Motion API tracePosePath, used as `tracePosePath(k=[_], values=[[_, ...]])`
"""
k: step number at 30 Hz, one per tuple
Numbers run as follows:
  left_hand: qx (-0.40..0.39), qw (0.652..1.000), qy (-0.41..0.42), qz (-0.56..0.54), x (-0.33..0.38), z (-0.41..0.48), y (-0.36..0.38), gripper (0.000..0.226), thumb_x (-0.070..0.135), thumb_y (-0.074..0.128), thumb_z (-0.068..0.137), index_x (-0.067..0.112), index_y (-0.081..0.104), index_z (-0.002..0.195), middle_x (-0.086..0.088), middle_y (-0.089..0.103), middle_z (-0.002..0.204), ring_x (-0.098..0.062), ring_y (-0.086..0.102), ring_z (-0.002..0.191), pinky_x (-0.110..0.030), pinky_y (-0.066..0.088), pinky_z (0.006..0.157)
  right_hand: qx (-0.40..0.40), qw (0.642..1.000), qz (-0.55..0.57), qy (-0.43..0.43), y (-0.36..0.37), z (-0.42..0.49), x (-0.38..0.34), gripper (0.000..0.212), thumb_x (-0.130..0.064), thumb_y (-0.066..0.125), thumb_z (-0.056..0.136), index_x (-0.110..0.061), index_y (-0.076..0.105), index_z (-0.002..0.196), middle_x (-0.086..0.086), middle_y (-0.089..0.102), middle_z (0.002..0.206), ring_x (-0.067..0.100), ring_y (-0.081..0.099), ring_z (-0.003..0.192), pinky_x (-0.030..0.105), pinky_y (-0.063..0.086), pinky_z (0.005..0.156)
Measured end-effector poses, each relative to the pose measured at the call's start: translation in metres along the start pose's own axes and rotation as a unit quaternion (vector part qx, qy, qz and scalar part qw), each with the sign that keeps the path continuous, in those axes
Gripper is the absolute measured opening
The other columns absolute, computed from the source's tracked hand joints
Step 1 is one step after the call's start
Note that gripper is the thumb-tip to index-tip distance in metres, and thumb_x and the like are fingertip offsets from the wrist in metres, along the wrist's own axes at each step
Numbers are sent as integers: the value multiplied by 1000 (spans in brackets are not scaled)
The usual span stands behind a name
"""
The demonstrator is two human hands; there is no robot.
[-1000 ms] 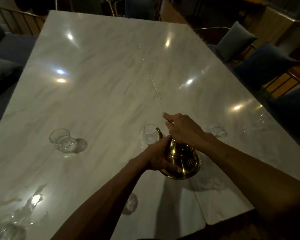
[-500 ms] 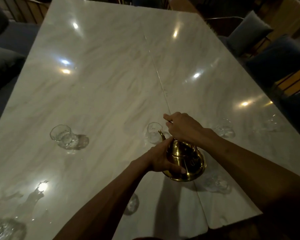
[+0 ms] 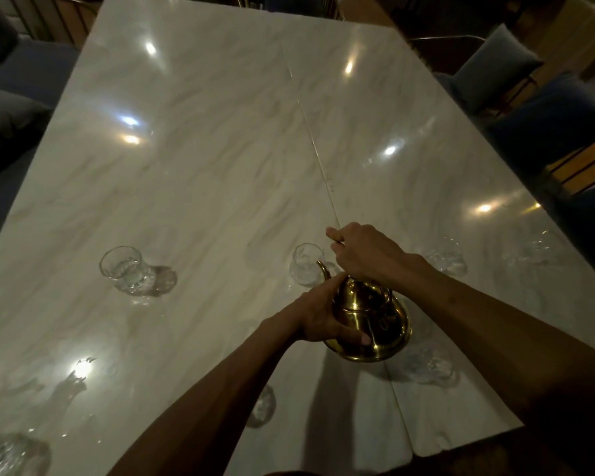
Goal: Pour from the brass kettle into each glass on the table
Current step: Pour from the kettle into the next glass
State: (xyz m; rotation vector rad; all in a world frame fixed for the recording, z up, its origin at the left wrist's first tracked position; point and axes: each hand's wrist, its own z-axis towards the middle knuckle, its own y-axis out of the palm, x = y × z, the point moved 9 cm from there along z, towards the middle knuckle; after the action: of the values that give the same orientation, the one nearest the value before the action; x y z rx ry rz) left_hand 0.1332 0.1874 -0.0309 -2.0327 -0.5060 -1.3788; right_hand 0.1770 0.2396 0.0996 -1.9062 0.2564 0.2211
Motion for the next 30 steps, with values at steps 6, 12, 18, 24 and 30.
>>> tracePosePath(k=[6, 12, 18, 24, 30], values=[[1, 1000, 0, 2, -2, 2, -1, 120, 62, 91, 59, 41, 28, 159, 8, 50, 158, -22, 49, 146, -54, 46, 117, -5, 1000, -11, -2, 0, 2, 0, 44, -20, 45, 100, -19, 46, 144, 10, 51, 143, 25, 55, 122, 28, 44, 92], [2, 1000, 7, 2, 0, 3, -1, 116, 56, 92, 62, 38, 31, 159, 7, 51, 157, -21, 50, 145, -54, 47, 117, -10, 1000, -20, -8, 0, 3, -1, 43, -19, 45, 100, -19, 46, 143, 11, 53, 140, 25, 57, 119, 28, 45, 88], [2, 1000, -1, -4, -3, 5, -1, 122, 63, 92, 56, 42, 30, 159, 9, 52, 156, -21, 51, 145, -54, 47, 116, -9, 1000, -20, -2, 0, 3, 0, 43, -21, 45, 101, -18, 45, 144, 9, 50, 143, 25, 53, 124, 29, 43, 95], [-1, 1000, 1, -8, -1, 4, -1, 119, 60, 92, 58, 41, 30, 159, 9, 52, 157, -21, 50, 146, -54, 46, 117, -9, 1000, -14, 4, -1, 4, 0, 45, -22, 45, 101, -20, 43, 145, 7, 49, 144, 24, 52, 125, 28, 42, 93], [-2, 1000, -2, -10, -2, 4, -1, 122, 64, 92, 56, 42, 29, 159, 9, 52, 157, -21, 50, 145, -54, 47, 117, -13, 1000, -16, -2, 0, 5, -2, 45, -21, 45, 100, -20, 43, 145, 7, 49, 144, 23, 52, 125, 27, 42, 93]])
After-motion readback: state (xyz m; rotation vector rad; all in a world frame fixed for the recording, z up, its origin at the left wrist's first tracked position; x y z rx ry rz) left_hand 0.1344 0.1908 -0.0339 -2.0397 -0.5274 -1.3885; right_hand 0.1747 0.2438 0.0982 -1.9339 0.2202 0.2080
